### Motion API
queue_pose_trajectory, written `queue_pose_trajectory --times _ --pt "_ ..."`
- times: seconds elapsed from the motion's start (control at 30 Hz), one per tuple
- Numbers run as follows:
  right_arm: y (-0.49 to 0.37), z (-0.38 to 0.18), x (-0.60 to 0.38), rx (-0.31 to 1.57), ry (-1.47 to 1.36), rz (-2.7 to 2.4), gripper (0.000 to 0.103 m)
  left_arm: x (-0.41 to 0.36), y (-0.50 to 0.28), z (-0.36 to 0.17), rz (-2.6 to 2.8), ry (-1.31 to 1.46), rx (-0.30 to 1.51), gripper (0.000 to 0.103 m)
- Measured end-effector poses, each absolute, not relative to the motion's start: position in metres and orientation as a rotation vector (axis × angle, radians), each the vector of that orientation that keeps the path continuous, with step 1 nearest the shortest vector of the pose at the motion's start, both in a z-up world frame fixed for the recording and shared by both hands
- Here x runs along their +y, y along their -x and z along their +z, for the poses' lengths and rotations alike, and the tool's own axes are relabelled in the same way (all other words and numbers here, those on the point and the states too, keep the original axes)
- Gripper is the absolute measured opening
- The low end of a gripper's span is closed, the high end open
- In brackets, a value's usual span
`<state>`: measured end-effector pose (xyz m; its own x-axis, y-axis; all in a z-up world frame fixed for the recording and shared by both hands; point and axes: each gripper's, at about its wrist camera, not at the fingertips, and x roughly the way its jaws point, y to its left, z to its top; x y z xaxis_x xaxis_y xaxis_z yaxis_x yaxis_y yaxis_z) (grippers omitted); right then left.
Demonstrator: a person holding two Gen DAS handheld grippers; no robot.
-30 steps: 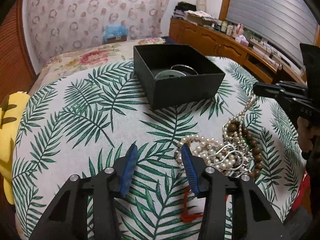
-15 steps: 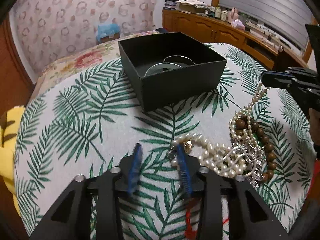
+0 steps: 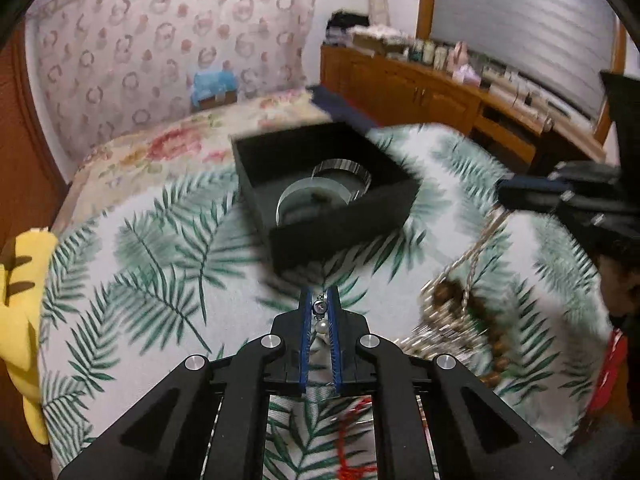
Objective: Organize jewelry
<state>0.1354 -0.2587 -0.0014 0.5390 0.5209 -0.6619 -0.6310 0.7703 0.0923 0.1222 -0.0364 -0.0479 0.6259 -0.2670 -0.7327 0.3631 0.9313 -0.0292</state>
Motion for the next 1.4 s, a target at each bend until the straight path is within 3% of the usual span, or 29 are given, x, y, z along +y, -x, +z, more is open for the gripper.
queue_pose_trajectory --times 0.5,1.4 --pt "-0.121 0.069 -0.248 0.588 0.182 0.701 0.005 -0.044 -0.097 0.049 -0.408 -0.108 0.623 0.007" --pt "-0.145 0.138 -0.243 0.47 0.17 0.681 0.005 -0.031 -0.128 0.116 -0.371 -0.086 0.497 0.007"
